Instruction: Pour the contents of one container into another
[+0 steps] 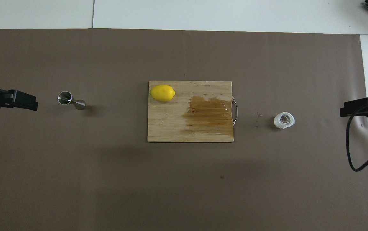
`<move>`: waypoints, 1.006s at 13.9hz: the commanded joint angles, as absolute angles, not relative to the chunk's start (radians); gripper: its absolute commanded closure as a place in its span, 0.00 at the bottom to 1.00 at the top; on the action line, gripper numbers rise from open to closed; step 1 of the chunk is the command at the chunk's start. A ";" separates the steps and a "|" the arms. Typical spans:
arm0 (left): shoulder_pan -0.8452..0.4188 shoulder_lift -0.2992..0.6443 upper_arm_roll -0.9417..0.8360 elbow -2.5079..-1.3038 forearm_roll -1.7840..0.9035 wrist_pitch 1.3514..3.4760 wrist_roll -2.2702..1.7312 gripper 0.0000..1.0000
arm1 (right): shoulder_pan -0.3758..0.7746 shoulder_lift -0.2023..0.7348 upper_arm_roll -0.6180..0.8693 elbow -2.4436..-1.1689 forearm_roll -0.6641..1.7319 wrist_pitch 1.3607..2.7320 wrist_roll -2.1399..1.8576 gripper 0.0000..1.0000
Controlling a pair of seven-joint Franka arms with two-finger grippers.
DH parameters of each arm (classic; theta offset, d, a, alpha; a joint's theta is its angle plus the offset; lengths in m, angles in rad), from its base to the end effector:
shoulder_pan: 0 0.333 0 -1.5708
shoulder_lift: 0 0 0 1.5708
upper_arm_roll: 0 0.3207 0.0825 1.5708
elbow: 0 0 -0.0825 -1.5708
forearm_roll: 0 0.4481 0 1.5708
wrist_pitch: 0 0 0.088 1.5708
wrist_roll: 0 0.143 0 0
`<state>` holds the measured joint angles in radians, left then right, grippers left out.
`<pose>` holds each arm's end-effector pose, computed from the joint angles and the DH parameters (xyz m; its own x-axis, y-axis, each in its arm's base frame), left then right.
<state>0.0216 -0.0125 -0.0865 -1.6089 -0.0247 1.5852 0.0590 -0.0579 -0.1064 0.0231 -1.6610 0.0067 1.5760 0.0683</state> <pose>0.6134 -0.0436 0.5817 0.9923 -0.1232 -0.0098 -0.1229 -0.9921 0.0242 0.5854 -0.0188 0.6093 0.9945 -0.1030 0.0210 -0.1029 -0.9947 -0.0057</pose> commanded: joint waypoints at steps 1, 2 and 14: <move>0.029 -0.020 -0.087 -1.601 -0.012 1.572 0.071 0.00 | -0.069 -0.124 0.031 -1.678 0.023 1.572 0.080 0.00; 0.029 -0.021 -0.087 -1.601 -0.012 1.565 0.080 0.00 | -0.069 -0.124 0.031 -1.678 0.023 1.572 0.080 0.00; 0.102 0.015 -0.081 -1.687 -0.154 1.641 -0.213 0.00 | -0.069 -0.124 0.031 -1.678 0.023 1.572 0.080 0.00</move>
